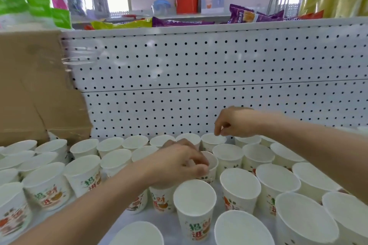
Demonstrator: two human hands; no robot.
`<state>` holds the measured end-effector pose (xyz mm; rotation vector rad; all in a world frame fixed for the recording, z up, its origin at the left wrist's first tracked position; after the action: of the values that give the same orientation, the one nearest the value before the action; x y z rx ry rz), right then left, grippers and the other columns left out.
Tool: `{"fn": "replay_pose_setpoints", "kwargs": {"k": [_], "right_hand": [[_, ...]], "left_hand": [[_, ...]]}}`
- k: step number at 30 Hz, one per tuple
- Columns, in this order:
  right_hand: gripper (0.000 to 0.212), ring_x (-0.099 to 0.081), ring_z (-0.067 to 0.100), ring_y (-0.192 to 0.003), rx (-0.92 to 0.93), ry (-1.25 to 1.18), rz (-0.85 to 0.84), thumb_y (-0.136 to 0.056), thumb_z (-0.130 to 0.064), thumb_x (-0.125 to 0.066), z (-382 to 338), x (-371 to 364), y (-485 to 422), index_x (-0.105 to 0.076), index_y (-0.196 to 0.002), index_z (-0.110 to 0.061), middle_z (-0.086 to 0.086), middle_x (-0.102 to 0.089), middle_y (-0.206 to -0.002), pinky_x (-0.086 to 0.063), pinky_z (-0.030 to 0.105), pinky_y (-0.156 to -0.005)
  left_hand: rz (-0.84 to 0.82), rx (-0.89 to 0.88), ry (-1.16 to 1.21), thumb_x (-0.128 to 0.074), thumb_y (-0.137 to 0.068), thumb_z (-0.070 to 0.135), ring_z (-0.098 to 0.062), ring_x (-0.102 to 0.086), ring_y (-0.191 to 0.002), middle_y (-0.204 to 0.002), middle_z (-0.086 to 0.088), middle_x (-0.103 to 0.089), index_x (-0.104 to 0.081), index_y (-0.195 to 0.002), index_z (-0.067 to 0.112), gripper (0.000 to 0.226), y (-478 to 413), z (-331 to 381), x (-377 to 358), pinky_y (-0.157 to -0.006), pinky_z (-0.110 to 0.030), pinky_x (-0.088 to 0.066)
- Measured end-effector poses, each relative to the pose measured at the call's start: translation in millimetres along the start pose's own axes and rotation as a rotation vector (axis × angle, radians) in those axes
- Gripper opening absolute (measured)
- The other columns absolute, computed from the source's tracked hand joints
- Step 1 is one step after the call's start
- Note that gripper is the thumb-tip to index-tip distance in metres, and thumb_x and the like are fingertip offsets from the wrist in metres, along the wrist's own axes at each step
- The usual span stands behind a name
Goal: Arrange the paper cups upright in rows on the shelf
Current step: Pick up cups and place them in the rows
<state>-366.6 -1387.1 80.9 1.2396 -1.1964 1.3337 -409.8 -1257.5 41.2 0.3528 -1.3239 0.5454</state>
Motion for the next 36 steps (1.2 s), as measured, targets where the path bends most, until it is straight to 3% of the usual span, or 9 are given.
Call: {"fn": "replay_pose_setpoints", "kwargs": {"k": [4,7,12,20,25,29,32,34,36], "right_hand": [[0.027,-0.052,0.017,-0.066,-0.024,-0.046,-0.073,-0.093,-0.043,-0.056,-3.4,-16.7,-14.7,-0.065,-0.078,-0.022,-0.006,-0.057,-0.072,-0.041,0.029,-0.062],[0.026,-0.053,0.017,-0.062,-0.028,-0.087,-0.083,-0.088,-0.043,-0.062,-6.2,-26.9,-18.2,-0.065,-0.073,-0.022,-0.007,-0.056,-0.064,-0.041,0.028,-0.060],[0.039,-0.031,0.018,-0.055,-0.046,-0.229,-0.072,-0.084,-0.033,-0.063,-3.4,-33.4,-20.2,-0.048,-0.058,-0.010,0.001,-0.037,-0.056,-0.027,0.030,-0.056],[0.026,-0.050,0.013,-0.055,-0.096,-0.218,-0.107,-0.082,-0.037,-0.069,-0.3,-40.2,-16.6,-0.067,-0.065,-0.017,-0.005,-0.057,-0.060,-0.042,0.029,-0.057],[0.039,-0.038,0.018,-0.055,-0.116,-0.209,-0.062,-0.087,-0.039,-0.064,-2.3,-24.4,-18.4,-0.049,-0.056,-0.020,-0.003,-0.044,-0.058,-0.031,0.028,-0.054],[0.010,-0.054,0.003,-0.068,-0.032,-0.225,-0.015,-0.090,-0.034,-0.063,-32.9,-13.2,-26.1,-0.069,-0.083,-0.029,-0.015,-0.060,-0.076,-0.042,0.020,-0.060],[0.010,-0.046,0.000,-0.061,0.009,-0.178,-0.056,-0.088,-0.035,-0.066,-49.8,-20.5,-32.4,-0.072,-0.094,-0.030,-0.016,-0.050,-0.069,-0.034,0.019,-0.054],[0.008,-0.048,0.003,-0.062,0.014,-0.142,-0.070,-0.085,-0.038,-0.069,-54.5,-25.9,-36.4,-0.071,-0.091,-0.034,-0.015,-0.050,-0.070,-0.035,0.022,-0.055],[0.005,-0.048,0.003,-0.064,0.020,-0.108,-0.072,-0.085,-0.038,-0.069,-58.1,-30.4,-38.9,-0.070,-0.088,-0.034,-0.015,-0.050,-0.072,-0.037,0.023,-0.057]], "left_hand": [[0.015,-0.074,-0.081,-0.054,-0.094,0.046,0.014,-0.016,-0.084,-0.119,0.015,-0.057,-0.068,-0.113,0.035,0.027,2.3,6.9,5.0,-0.072,-0.021,-0.015],[0.029,-0.139,-0.067,-0.057,-0.092,0.045,0.010,-0.024,-0.096,-0.110,0.013,-0.062,-0.072,-0.106,0.035,0.023,7.9,11.8,7.6,-0.082,-0.020,-0.018],[0.049,-0.217,0.000,-0.058,-0.090,0.048,0.028,-0.018,-0.099,-0.111,0.014,-0.061,-0.071,-0.107,0.039,0.023,25.7,14.2,11.7,-0.086,0.004,-0.011],[0.049,-0.186,0.035,-0.057,-0.089,0.053,0.007,-0.046,-0.107,-0.096,0.024,-0.064,-0.071,-0.103,0.039,0.025,42.5,2.2,24.1,-0.094,-0.012,-0.031],[0.119,-0.021,0.085,-0.046,-0.096,0.047,0.012,-0.047,-0.113,-0.120,0.029,-0.058,-0.062,-0.119,0.039,0.029,33.1,-57.1,36.9,-0.096,-0.016,-0.039],[0.014,-0.011,0.007,-0.038,-0.102,0.038,-0.005,-0.047,-0.121,-0.132,0.013,-0.055,-0.052,-0.132,0.036,0.034,19.0,-66.4,10.0,-0.104,-0.028,-0.037],[-0.007,-0.036,-0.050,-0.037,-0.101,0.038,-0.013,-0.053,-0.094,-0.099,0.009,-0.064,-0.061,-0.098,0.036,0.024,14.6,-57.7,1.1,-0.084,-0.031,-0.041],[-0.016,-0.098,-0.078,-0.036,-0.102,0.039,-0.013,-0.046,-0.075,-0.072,0.006,-0.053,-0.046,-0.072,0.036,0.032,19.4,-46.4,-0.2,-0.071,-0.022,-0.032],[-0.039,-0.135,-0.079,-0.034,-0.103,0.039,-0.015,-0.042,-0.068,-0.063,0.004,-0.044,-0.039,-0.068,0.030,0.036,29.1,-39.3,-1.2,-0.065,-0.011,-0.025]]}}
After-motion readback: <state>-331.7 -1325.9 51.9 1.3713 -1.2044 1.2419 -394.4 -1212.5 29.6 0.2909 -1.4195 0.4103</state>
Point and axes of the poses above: each hand's wrist, its own y-axis away from the middle knuckle, its own x-axis out of the back of the hand, z = x × y, the point moved 10 cm from there along -y, towards the middle knuckle
